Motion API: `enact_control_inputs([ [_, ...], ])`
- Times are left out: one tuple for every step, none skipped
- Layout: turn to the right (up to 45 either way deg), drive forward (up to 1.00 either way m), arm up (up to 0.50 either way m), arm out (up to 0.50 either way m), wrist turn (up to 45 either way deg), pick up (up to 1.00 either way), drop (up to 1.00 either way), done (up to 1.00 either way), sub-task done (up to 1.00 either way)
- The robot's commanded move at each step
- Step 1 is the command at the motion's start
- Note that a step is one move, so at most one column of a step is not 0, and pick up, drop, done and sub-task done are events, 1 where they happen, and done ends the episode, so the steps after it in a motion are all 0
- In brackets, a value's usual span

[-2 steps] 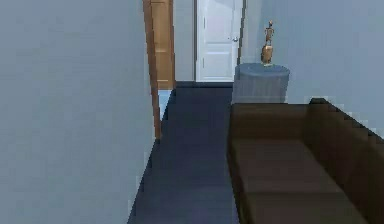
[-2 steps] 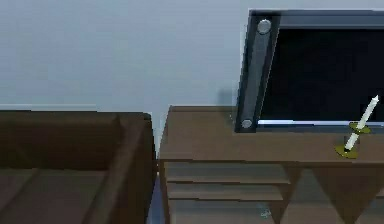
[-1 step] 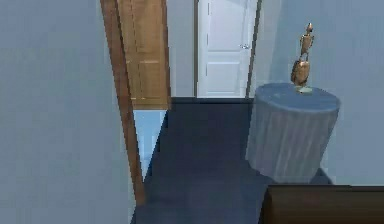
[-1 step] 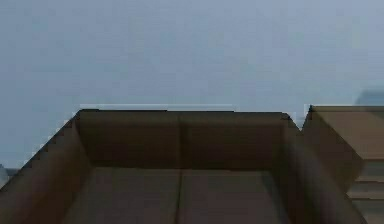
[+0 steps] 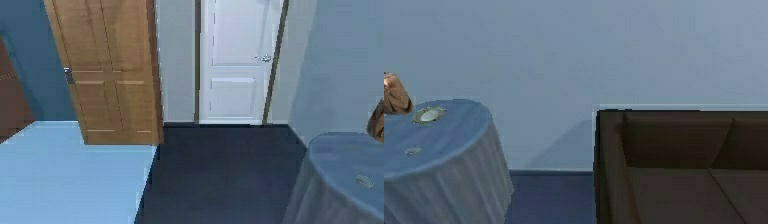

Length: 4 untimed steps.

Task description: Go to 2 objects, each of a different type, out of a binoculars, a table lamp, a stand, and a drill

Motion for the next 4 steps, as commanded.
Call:
enact_control_inputs([
  [6.0, 0.00, 0.00, 0.00, 0.0, 0.00, 0.00, 0.00, 0.00],
  [0.0, 0.55, 0.00, 0.00, 0.0, 0.00, 0.00, 0.00, 0.00],
  [-45.0, 0.00, 0.00, 0.00, 0.0, 0.00, 0.00, 0.00, 0.00],
  [-36.0, 0.00, 0.00, 0.00, 0.0, 0.00, 0.00, 0.00, 0.00],
])
